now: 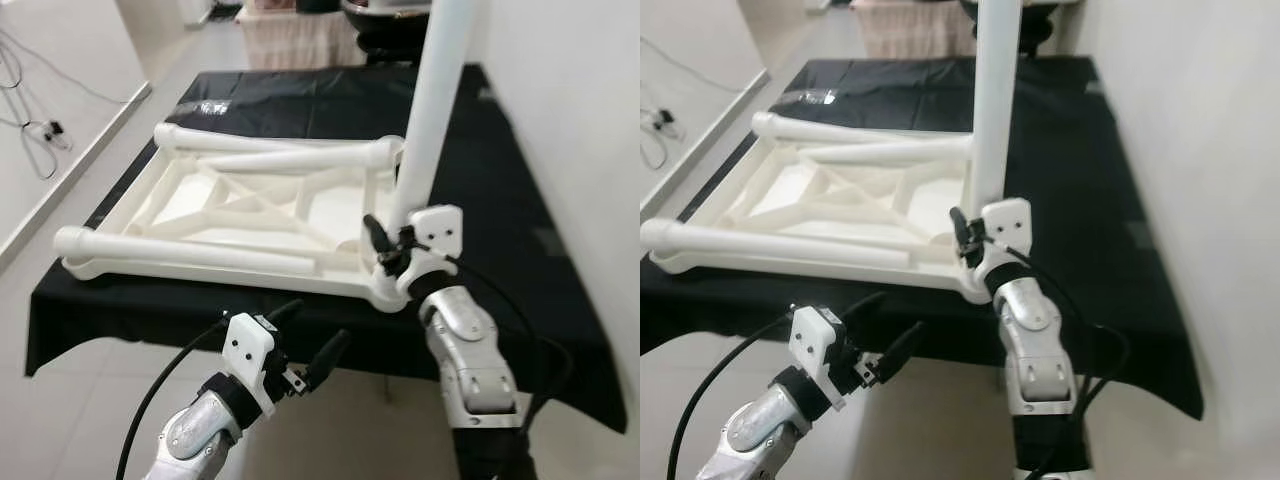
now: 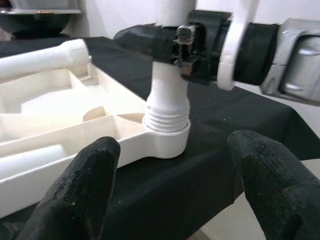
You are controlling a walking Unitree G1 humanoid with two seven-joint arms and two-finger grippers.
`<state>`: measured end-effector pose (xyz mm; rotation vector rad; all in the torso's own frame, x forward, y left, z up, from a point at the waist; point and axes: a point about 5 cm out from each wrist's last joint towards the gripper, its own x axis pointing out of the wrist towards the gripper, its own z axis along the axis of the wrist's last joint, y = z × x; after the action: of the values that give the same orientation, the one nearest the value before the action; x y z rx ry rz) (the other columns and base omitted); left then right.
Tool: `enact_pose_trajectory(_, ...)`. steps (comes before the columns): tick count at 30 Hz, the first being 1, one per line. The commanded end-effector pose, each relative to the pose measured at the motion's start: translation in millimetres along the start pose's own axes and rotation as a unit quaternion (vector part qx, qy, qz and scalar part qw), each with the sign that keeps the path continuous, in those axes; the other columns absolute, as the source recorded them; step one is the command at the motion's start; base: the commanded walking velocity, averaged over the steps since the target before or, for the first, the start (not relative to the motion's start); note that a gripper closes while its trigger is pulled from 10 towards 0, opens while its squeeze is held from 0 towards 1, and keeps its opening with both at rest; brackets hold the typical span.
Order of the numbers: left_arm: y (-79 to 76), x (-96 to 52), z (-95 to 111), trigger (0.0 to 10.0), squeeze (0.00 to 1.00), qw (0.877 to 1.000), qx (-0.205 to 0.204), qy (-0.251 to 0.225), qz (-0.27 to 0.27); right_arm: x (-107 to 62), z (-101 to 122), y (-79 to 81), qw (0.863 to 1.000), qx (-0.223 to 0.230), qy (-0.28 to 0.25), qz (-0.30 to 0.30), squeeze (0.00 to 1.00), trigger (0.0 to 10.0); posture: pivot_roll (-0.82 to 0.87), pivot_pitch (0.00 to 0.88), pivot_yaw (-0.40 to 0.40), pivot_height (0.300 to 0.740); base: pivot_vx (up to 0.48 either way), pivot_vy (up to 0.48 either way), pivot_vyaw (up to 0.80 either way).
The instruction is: Building children table
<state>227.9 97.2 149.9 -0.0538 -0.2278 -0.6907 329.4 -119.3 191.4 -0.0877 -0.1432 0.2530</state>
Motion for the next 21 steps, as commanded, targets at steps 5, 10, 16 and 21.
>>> enact_pose_trajectory(5,3.1,-3.3,-6.8,10.0,0.00,1.000,-0.007,0.012,0.012,-5.4,-23.6,-0.6,0.998,0.010,0.068,0.008,1.00,10.0,-0.01,0.190,0.055,0.740,0.000,0.000,0.00)
enact_pose_trajectory(10,3.3,-1.5,-7.7,10.0,0.00,1.000,-0.007,0.011,0.014,5.0,11.7,7.0,0.982,0.041,-0.001,0.183,1.00,10.0,0.00,0.186,0.054,0.740,0.000,0.000,0.00)
enact_pose_trajectory(16,2.9,-1.0,-7.9,10.0,0.00,1.000,-0.007,0.011,0.014,4.8,22.6,5.3,0.962,0.024,-0.018,0.271,0.00,10.0,0.00,0.185,0.051,0.740,0.000,0.000,0.00)
enact_pose_trajectory(21,1.5,-0.3,-8.2,10.0,0.00,1.000,-0.007,0.011,0.015,10.5,30.8,-13.9,0.914,-0.011,-0.008,0.406,0.00,10.0,0.01,0.185,0.045,0.740,0.000,0.000,0.00)
